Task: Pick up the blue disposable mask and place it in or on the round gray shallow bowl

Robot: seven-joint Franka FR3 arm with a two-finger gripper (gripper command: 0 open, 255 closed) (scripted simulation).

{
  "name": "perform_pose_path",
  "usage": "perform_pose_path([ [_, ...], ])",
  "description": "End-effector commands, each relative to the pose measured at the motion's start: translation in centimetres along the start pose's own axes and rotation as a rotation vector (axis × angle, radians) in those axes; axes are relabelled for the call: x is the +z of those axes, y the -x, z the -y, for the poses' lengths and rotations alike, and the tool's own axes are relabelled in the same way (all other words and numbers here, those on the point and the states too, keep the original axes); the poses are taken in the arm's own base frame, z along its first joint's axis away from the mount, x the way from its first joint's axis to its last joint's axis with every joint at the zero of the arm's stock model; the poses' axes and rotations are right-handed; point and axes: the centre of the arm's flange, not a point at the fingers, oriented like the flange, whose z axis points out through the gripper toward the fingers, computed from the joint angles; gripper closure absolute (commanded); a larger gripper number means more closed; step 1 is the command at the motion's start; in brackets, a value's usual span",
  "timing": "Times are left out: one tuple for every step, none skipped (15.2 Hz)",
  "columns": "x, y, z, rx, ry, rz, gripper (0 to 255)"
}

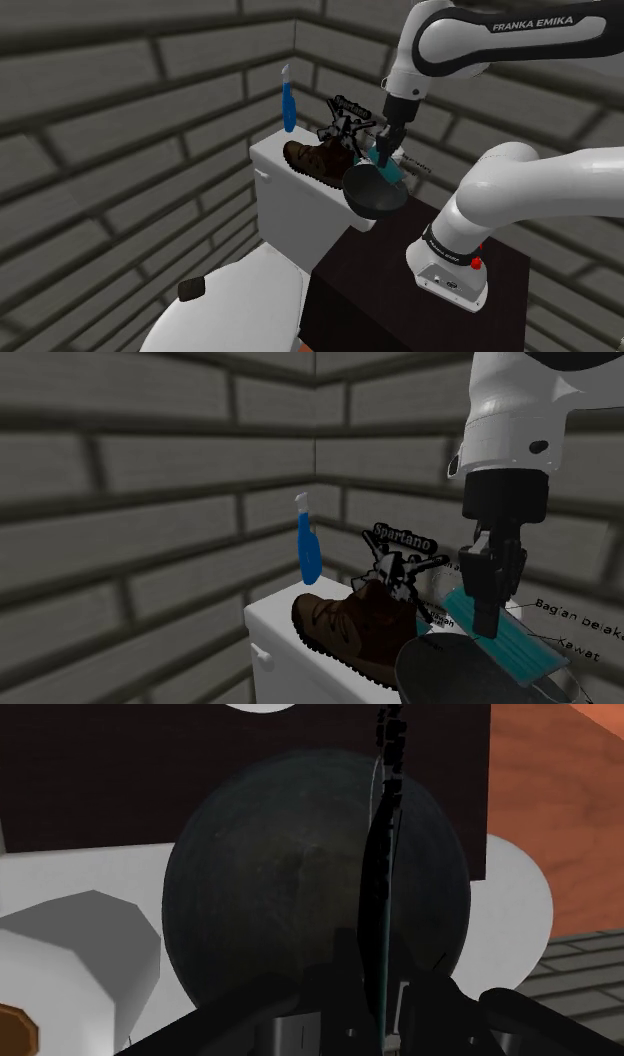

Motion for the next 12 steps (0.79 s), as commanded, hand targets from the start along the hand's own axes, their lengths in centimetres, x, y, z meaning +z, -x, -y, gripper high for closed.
perform_pose_path([
  [1.0,-0.2,-0.2,0.000,0.000,-0.001,255],
  [1.5,-0.3,-0.3,0.000,0.000,-0.001,255],
  [2.0,-0.3,-0.5,0.000,0.000,-0.001,255],
  [2.9,-0.5,-0.7,0.000,0.000,-0.001,255],
  [2.9,-0.5,-0.7,0.000,0.000,-0.001,255],
  [2.9,-0.5,-0.7,0.000,0.000,-0.001,255],
  [2.9,-0.5,-0.7,0.000,0.000,-0.001,255],
  [2.9,-0.5,-0.7,0.000,0.000,-0.001,255],
  [2.9,-0.5,-0.7,0.000,0.000,-0.001,255],
  [2.9,-0.5,-0.7,0.000,0.000,-0.001,255],
  [2.9,-0.5,-0.7,0.000,0.000,-0.001,255],
  [2.9,-0.5,-0.7,0.000,0.000,-0.001,255],
])
